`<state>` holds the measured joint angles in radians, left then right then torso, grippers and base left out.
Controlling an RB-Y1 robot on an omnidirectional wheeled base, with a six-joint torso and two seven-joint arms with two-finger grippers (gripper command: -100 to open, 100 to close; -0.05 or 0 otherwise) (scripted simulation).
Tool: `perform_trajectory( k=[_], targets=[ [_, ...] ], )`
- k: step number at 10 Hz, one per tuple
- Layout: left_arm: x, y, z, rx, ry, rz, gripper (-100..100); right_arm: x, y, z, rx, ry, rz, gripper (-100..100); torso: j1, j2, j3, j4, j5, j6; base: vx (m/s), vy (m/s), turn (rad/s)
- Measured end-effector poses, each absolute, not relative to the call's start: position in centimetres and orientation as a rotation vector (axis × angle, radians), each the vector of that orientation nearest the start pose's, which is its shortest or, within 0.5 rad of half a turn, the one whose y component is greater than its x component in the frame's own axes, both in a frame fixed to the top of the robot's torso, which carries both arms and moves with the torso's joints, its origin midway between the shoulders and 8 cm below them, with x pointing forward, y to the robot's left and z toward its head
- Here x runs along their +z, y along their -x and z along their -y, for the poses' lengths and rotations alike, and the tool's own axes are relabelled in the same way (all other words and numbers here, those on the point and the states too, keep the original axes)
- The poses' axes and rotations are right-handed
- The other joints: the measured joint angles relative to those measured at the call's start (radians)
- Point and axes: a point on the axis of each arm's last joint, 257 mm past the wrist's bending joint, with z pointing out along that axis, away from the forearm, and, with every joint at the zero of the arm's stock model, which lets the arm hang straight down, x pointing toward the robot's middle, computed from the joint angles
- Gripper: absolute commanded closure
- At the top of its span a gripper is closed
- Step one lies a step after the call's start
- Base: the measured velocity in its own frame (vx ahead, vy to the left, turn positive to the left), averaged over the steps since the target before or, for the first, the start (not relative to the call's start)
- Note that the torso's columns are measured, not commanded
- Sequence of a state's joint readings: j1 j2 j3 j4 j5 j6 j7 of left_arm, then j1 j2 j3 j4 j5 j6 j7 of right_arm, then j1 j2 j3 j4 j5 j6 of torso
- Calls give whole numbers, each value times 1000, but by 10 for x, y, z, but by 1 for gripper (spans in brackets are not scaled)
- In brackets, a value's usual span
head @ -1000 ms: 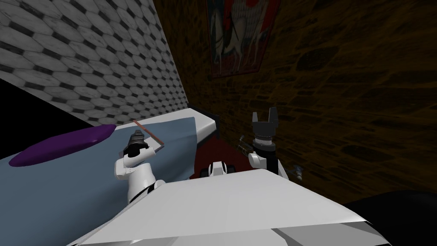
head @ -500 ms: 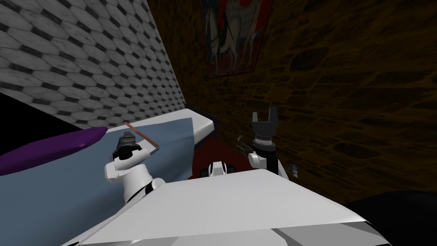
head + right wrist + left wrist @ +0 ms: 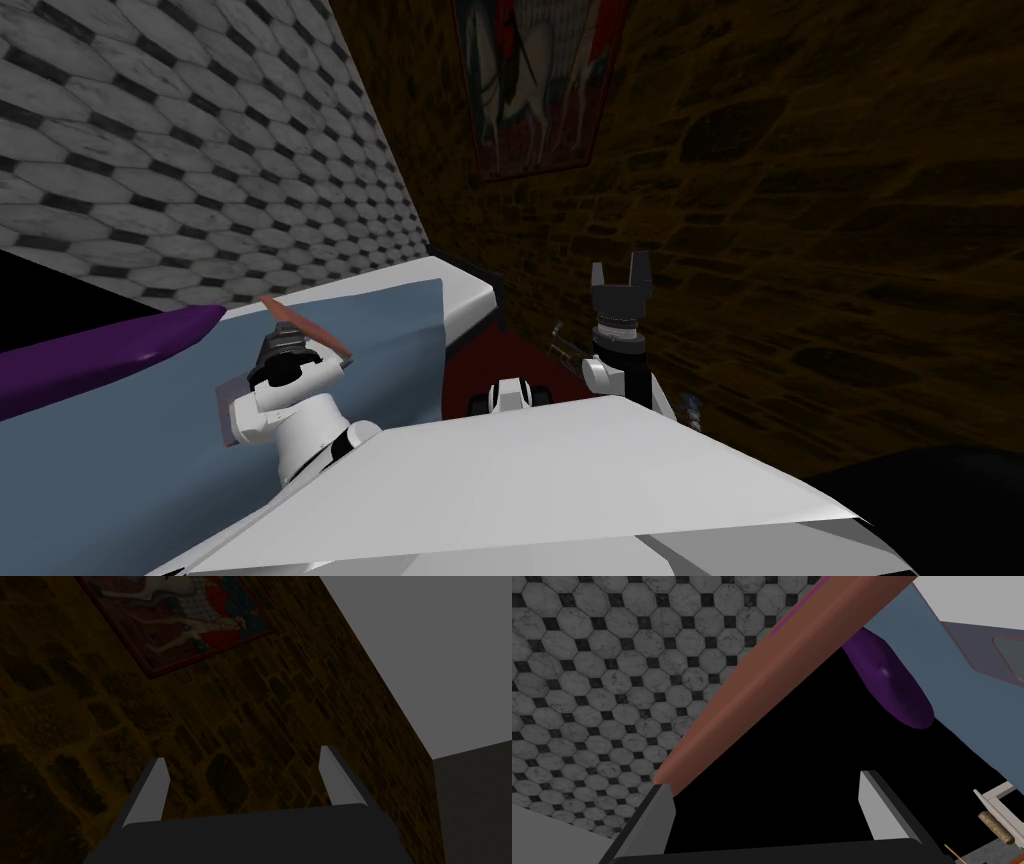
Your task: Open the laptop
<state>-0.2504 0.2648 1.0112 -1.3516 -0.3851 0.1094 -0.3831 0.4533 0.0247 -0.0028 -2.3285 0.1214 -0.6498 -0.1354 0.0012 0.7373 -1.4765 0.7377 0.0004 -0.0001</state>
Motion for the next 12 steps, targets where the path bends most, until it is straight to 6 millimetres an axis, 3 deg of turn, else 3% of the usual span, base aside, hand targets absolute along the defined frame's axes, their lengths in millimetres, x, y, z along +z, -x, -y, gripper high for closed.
perform_trajectory(
  k=[3, 4, 7, 12],
  targets=[
    [-188, -351, -750, 145, 1276, -942, -100, 83, -309, 252, 1418, -444, -478, 0, -1, 1, 0, 0, -1, 0, 130, -76, -1],
    [-189, -351, -750, 145, 1276, -942, -100, 83, -309, 252, 1418, -443, -478, 0, 1, 5, 3, 2, 0, 0, 85, 7, 287],
    [-187, -400, -723, 58, 1238, -981, -100, 83, -309, 252, 1418, -444, -478, 0, 0, 0, 0, 0, 0, 0, 98, 3, 389],
    [-184, -457, -677, -45, 1170, -1056, -100, 83, -309, 252, 1418, -443, -478, 0, -1, 2, 1, 1, 0, 1, 63, -10, 208]
  ],
)
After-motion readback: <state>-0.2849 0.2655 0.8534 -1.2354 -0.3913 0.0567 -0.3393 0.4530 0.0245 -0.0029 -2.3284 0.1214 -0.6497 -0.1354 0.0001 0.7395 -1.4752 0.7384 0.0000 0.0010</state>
